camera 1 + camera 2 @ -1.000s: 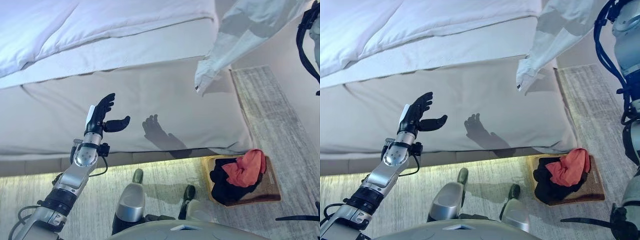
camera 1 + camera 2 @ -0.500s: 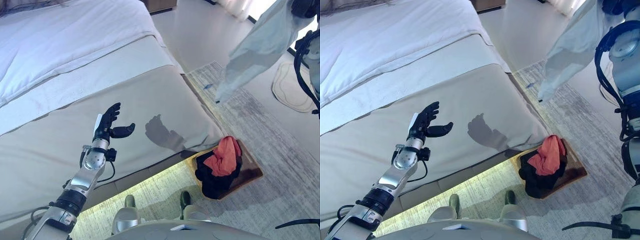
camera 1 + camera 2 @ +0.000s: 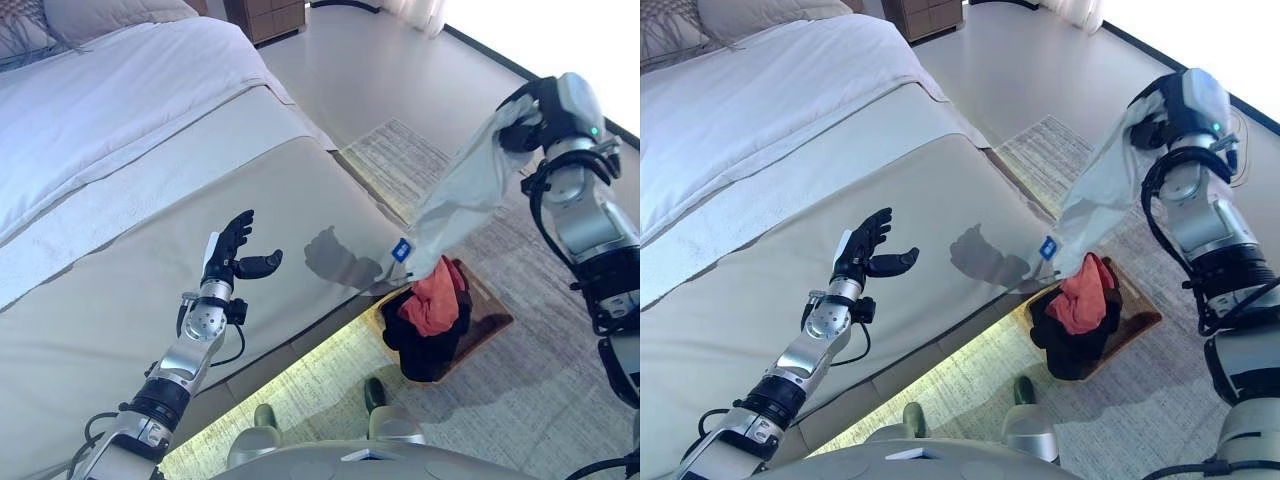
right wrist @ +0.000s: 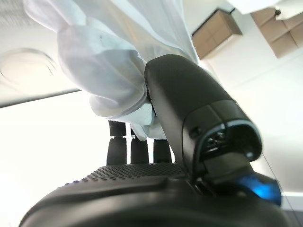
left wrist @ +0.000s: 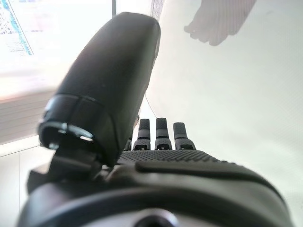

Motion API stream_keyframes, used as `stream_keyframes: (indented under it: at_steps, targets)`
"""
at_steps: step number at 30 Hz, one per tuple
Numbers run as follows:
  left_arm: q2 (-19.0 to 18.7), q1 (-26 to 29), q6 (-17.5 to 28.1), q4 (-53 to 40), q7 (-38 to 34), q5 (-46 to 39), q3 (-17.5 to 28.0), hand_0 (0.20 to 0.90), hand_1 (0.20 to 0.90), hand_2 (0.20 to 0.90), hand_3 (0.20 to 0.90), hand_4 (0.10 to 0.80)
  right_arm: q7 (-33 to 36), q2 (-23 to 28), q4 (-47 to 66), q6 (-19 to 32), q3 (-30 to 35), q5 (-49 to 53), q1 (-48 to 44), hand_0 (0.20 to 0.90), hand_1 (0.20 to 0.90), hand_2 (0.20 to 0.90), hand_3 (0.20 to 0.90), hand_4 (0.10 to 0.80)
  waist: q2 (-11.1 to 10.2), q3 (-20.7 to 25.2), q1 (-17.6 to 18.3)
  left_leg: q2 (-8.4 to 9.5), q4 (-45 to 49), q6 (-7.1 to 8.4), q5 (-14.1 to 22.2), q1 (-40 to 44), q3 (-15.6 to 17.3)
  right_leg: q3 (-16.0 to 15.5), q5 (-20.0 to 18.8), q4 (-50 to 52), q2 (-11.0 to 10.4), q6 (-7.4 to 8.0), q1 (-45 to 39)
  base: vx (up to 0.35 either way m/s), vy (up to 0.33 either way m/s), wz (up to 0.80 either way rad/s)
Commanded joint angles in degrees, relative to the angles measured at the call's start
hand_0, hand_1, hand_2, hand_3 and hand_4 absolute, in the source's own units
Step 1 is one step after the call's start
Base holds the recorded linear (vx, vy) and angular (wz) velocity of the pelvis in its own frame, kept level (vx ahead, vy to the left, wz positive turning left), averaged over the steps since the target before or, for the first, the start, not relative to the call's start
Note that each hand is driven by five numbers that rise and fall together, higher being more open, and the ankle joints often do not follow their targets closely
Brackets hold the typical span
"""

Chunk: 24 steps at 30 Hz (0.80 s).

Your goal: Pick up the clothes from the bed and place them into the basket

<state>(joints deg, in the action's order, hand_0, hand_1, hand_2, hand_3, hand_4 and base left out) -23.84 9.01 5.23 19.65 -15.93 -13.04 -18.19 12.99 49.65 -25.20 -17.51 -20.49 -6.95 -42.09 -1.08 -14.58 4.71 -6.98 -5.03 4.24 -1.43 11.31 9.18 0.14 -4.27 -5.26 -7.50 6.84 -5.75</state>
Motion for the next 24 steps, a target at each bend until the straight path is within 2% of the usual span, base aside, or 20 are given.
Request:
stream_keyframes:
  at_steps: [1,6,12,24]
  targets:
    - [0.0,2.9,4.9,1.8,-1.5,4.5,-1.3,0.9,0.9,0.9,0.9,0.8,2.4,1.3,2.0,2.6,1.4,-3.7,-4.2,0.3,0.3,0.3,0.2,0.1,-0.7,7.2,-1.1,-4.02,0.0,1.98,0.4,-2.6,-1.1,-1.1,-1.0,0.3,-0.6,-1.03,2.3,-0.011,-0.015,-0.12]
    - [0.6,2.7,4.6,3.9,-2.1,5.3,-0.6,0.9,0.9,0.9,0.9,0.8,2.1,-2.5,0.2,0.7,2.1,-4.9,1.6,0.3,0.3,0.3,0.2,0.1,-0.5,6.8,-0.5,-4.05,0.0,1.91,0.4,-2.5,-0.6,-0.7,-1.3,0.3,-0.4,-0.98,2.6,-0.005,-0.014,-0.06]
    - [0.4,1.9,4.3,2.6,-2.7,5.6,0.2,0.9,0.9,0.9,0.9,0.8,5.5,-5.6,-5.4,0.8,3.7,-3.8,7.4,0.3,0.3,0.3,0.2,0.1,0.2,5.9,-0.5,-3.95,0.0,1.65,0.6,-2.3,-0.3,-0.7,-1.4,0.3,-0.6,-1.13,2.4,0.0,0.0,0.0]
    - [-0.9,2.4,3.4,0.6,-0.9,5.3,-0.2,0.9,0.9,0.9,0.9,0.8,6.0,-6.8,-12.9,0.3,2.4,-2.7,8.8,0.3,0.3,0.3,0.2,0.1,0.8,5.2,-1.1,-3.82,0.0,1.57,0.5,-2.4,-0.6,-0.8,-1.7,0.3,-0.9,-1.16,2.4,0.001,-0.009,0.0]
